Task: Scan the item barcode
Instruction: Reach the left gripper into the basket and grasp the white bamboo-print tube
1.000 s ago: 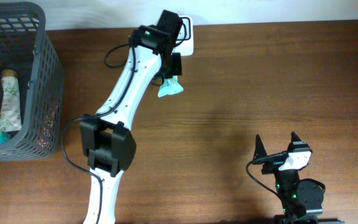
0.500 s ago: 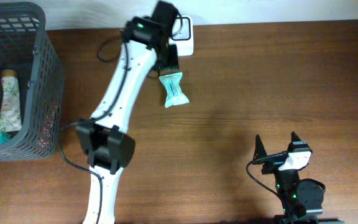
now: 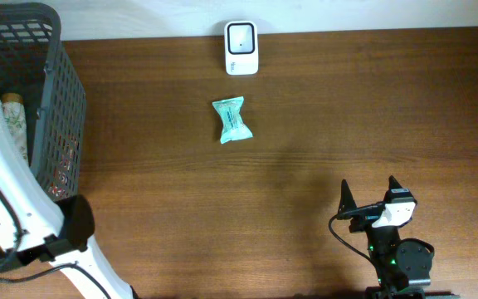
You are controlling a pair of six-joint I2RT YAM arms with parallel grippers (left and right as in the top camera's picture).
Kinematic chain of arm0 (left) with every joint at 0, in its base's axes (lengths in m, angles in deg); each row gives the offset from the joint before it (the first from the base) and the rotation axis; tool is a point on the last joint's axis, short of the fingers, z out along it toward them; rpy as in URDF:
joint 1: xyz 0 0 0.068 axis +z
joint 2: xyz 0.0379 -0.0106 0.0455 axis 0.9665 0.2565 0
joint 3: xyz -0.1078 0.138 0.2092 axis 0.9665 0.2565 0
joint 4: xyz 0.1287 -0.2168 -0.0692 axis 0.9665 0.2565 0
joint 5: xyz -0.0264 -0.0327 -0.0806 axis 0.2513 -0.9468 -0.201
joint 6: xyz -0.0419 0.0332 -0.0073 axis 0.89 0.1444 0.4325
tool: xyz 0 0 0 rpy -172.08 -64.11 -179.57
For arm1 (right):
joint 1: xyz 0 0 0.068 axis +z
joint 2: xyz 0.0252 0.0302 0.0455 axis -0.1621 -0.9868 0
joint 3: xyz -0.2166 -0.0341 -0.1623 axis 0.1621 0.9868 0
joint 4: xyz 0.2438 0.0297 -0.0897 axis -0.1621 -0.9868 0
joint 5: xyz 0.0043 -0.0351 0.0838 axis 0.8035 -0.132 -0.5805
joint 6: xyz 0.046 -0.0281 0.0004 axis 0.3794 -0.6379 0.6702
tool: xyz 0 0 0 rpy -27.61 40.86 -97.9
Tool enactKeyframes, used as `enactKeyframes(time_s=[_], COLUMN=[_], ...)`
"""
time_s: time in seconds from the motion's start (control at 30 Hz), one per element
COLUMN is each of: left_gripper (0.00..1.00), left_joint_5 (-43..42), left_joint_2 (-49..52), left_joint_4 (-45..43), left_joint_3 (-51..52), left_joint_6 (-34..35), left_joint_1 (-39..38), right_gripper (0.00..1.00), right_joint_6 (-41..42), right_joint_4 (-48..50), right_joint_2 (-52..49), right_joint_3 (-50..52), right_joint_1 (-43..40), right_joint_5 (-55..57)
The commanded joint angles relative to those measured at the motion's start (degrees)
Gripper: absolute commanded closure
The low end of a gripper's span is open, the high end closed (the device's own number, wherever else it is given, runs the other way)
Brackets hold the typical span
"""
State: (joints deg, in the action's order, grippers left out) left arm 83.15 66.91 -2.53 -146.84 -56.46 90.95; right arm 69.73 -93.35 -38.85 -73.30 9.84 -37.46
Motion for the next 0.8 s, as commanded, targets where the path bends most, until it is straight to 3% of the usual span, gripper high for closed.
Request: enactKeyframes(time_s=[0.0, 0.2, 0.27, 0.37, 0.77], left_gripper=[0.01, 0.0, 0.01, 0.0, 0.03], left_joint_5=[-2.1, -2.7, -3.4, -11.6, -22.0], left_joint_2=[0.9, 0.9, 1.0, 1.2, 9.9], left_joint_4=[-5.4, -19.2, -24.2, -30.4, -31.5], left_joint_3=[12.1, 47.6, 56.2, 64.0, 64.8], left_joint_6=[-15.9, -42.6, -42.9, -42.9, -39.4], left_joint_1=[6.0, 12.9, 13.9, 14.9, 20.1], right_gripper=[0.01, 0.01, 0.01, 0.01, 0.01], right_joint_6=[0.2, 0.2, 0.2, 0.2, 0.2], right_joint_4=[-0.1, -0.1, -0.1, -0.1, -0.1], right_joint_2=[0.4, 0.4, 0.4, 0.4, 0.4], right_joint_3=[0.5, 0.5, 0.5, 0.5, 0.5], right_joint_1=[-0.2, -0.2, -0.2, -0.2, -0.2], right_joint_5=[0.3, 0.3, 0.3, 0.3, 0.3])
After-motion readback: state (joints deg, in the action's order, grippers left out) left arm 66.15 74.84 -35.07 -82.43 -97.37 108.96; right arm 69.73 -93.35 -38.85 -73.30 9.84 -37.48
